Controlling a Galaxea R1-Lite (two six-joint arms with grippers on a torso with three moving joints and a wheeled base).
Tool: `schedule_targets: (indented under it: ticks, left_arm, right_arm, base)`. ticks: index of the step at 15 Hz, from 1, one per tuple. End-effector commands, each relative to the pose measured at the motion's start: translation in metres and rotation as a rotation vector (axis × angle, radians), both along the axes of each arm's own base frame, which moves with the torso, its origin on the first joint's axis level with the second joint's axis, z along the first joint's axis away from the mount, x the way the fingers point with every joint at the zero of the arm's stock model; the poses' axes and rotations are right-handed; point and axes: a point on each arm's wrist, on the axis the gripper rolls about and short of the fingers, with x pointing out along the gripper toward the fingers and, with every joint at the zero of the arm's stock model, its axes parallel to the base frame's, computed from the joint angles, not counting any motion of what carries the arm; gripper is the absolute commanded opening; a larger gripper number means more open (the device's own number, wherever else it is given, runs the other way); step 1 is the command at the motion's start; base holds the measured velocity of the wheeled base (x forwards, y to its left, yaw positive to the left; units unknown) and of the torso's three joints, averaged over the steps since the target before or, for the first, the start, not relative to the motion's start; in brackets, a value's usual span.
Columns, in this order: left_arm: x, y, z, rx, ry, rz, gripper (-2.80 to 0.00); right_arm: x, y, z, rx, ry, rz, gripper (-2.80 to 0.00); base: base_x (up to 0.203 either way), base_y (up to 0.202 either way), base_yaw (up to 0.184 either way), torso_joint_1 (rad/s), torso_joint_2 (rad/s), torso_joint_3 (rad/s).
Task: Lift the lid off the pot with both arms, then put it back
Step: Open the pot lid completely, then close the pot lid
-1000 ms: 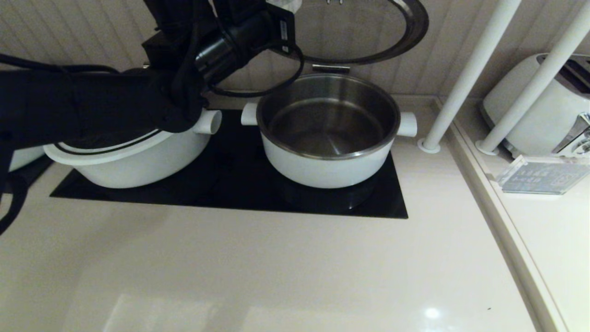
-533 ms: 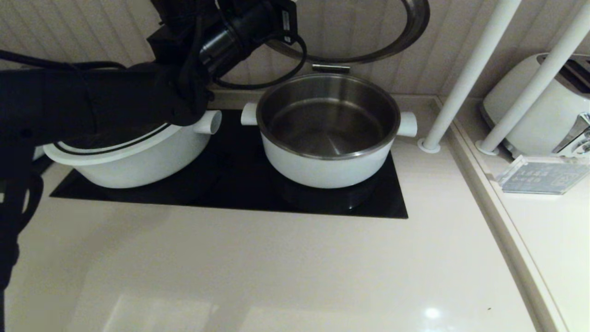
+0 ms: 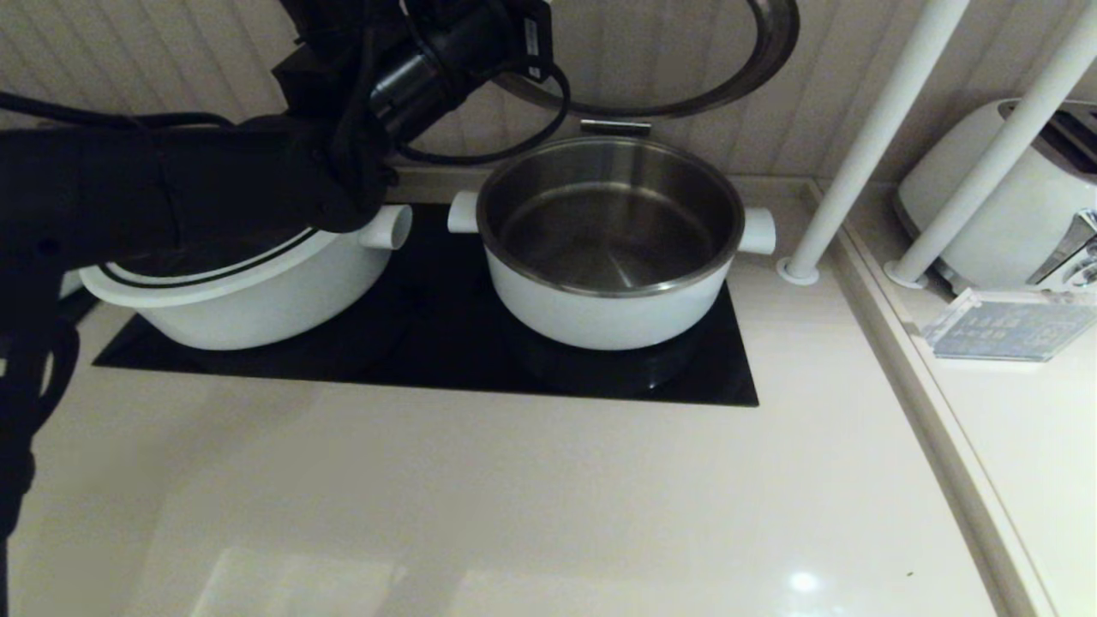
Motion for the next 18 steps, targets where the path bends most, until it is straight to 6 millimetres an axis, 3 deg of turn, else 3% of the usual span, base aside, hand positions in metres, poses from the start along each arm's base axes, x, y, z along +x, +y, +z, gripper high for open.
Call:
schedule_targets:
  ticks: [1, 11, 18]
  left_arm:
    - [-0.004, 0.002, 0.005, 0.005, -0.021, 0.009, -2.8]
    - [-0.021, 0.012, 0.01, 0.045, 0.028, 0.015, -2.8]
    - [-0.054, 0.03, -0.004, 0.097, 0.118, 0.016, -2.8]
  right_arm:
    - [0.0, 0.0, 0.0, 0.0, -0.001, 0.0, -2.8]
    - [0.0, 0.0, 0.0, 0.0, -0.001, 0.001, -2.8]
    - [0.0, 0.0, 0.0, 0.0, -0.001, 0.001, -2.8]
  base:
    - [0.0, 0.0, 0.0, 0.0, 0.0, 0.0]
    - [0.0, 0.0, 0.0, 0.0, 0.0, 0.0]
    - [0.0, 0.0, 0.0, 0.0, 0.0, 0.0]
